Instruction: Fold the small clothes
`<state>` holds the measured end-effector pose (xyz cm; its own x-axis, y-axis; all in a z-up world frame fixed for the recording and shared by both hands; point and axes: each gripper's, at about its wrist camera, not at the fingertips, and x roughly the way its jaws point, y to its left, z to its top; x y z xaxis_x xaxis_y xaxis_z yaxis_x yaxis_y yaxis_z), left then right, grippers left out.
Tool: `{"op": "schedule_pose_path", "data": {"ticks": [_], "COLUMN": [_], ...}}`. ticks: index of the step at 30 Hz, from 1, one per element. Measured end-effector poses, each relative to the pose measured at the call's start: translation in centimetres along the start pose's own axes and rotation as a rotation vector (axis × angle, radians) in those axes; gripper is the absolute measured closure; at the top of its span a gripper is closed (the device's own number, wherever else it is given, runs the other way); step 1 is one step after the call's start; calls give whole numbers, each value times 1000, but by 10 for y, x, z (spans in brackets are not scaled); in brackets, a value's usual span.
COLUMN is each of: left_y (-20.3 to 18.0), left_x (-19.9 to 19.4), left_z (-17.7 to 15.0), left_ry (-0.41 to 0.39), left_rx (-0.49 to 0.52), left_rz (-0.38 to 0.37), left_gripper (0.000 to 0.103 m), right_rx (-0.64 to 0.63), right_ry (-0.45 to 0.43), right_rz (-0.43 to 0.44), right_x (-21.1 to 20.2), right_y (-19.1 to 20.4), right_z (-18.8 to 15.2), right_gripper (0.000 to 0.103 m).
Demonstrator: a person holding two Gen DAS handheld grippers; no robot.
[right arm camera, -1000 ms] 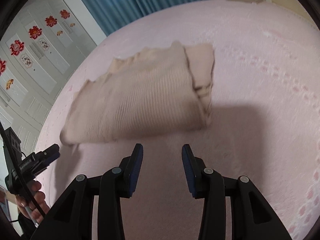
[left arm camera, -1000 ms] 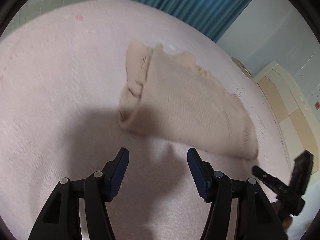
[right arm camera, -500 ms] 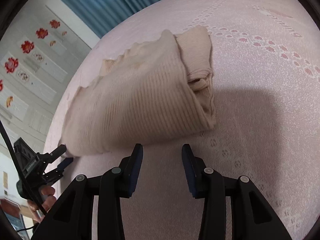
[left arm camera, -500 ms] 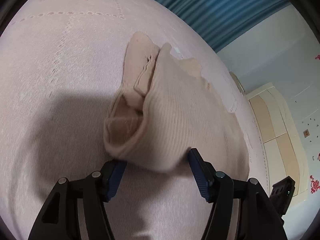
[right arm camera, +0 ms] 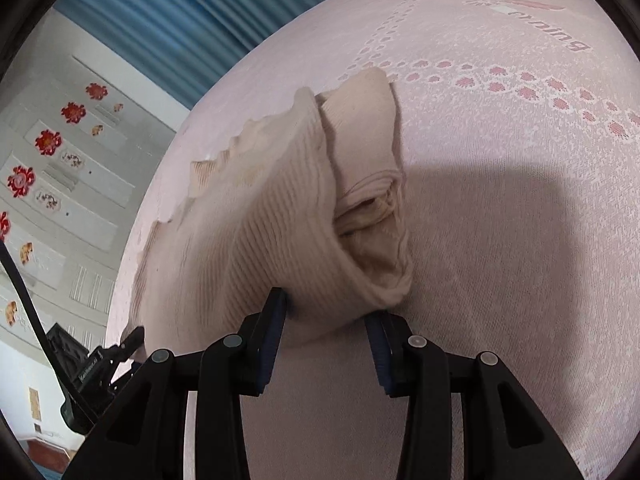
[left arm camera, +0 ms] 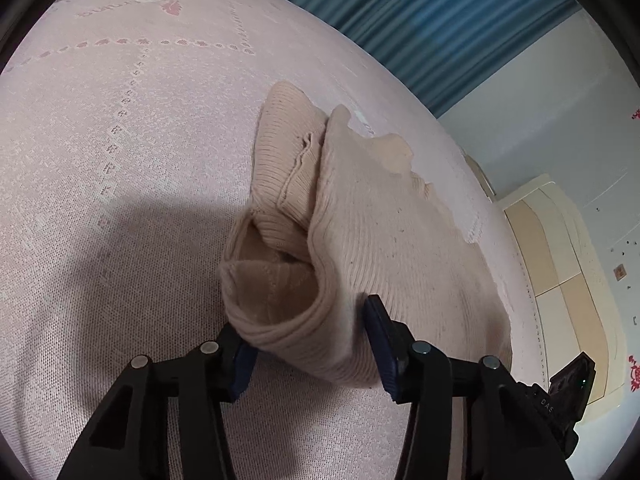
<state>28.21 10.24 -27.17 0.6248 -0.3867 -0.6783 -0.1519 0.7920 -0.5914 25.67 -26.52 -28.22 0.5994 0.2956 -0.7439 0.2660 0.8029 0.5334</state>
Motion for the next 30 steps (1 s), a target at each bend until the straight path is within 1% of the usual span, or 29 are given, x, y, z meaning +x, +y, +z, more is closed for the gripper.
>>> {"op": "schedule_pose_path", "data": {"ticks": [4, 6, 7, 8, 9, 11, 13, 16, 19, 23, 26, 30], "left_y": [5, 11, 13, 16, 19, 20, 16, 12, 14, 19, 24, 28], "left_x": [-1, -1, -1, 0, -1, -2, -7, -12, -19, -36, -56, -84], "left_z": [2, 5, 6, 7, 7, 7, 6, 3, -8, -21, -32, -64], "left_ry": [-2, -1, 1, 8, 17, 16, 5, -9, -4, 8, 7, 11], "left_rx": [-28, -44, -53, -60, -67, -63, -39, -19, -28, -33, -48, -45], "left_rz": [7, 6, 2, -13, -28, -27, -16, 0, 16, 19, -13, -14], "left_gripper": [66, 77, 81, 88, 91, 92, 92, 93, 93, 93, 94, 94], "right_rx": [35, 48, 45, 32, 17, -10, -26, 1, 19, -26, -34, -35], "right_ry": [-17, -35, -50, -66, -72, -88, -99, -102, -95, -110, -106, -89], "right_rz": [6, 7, -9, -30, -33, -49, -51, -19, 15, 10, 15, 26], "right_x": [0, 0, -1, -1, -1, -2, -6, -14, -24, -50, -69, -101], "right_y": [-5, -6, -7, -6, -4, 1, 5, 2, -1, 2, -1, -9], "right_z": [4, 5, 4, 3, 3, 1, 0, -1, -8, -24, -39, -71], "right_gripper": [63, 65, 75, 91, 92, 93, 93, 93, 94, 94, 94, 94]}}
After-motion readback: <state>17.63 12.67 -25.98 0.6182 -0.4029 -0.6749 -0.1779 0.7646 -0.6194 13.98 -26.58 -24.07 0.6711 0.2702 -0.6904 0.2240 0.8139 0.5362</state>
